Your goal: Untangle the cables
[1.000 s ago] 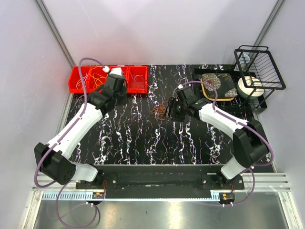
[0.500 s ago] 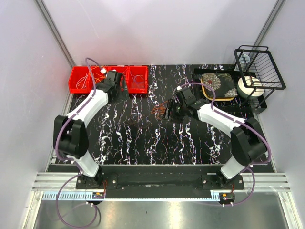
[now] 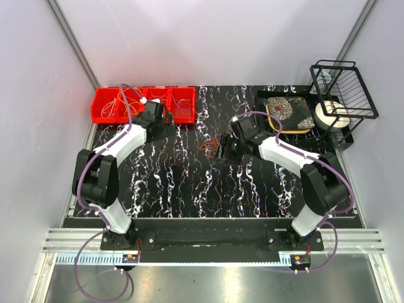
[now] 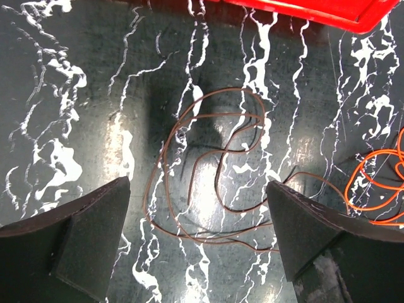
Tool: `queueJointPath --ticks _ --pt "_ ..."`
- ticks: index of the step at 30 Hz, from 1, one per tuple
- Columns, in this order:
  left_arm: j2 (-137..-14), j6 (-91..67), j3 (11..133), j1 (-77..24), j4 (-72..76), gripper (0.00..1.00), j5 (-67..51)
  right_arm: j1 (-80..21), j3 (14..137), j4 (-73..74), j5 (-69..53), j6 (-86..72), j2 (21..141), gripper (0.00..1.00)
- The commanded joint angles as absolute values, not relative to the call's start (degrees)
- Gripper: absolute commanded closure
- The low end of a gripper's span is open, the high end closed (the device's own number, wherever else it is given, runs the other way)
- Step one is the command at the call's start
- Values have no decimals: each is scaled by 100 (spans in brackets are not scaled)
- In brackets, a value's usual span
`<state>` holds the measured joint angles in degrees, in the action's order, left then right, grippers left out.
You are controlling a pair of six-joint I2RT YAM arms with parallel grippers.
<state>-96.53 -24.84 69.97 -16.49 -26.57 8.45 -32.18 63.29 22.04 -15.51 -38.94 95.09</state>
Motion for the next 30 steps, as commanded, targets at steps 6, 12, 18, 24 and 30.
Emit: queueJointPath --ticks 6,12,18,24,30 --pt "-10151 -2269 7681 -1836 -2153 12 615 -3190 6337 2013 -1670 -3902 9510 39" --pt "-10792 -1390 8261 -1863 -2232 14 625 -3190 6328 2021 -1670 -3885 9510 39" --pt "-11303 -1643 8841 -1881 -2856 16 615 -3190 6319 2030 -1670 -3867 9518 39" --pt "-11294 -2284 8701 -2047 -2979 26 825 -3182 6337 2013 -1731 -3893 9589 39" --pt "-11513 -2829 8824 -2118 -3348 34 1116 -3190 6328 2004 -1732 -3876 9519 39"
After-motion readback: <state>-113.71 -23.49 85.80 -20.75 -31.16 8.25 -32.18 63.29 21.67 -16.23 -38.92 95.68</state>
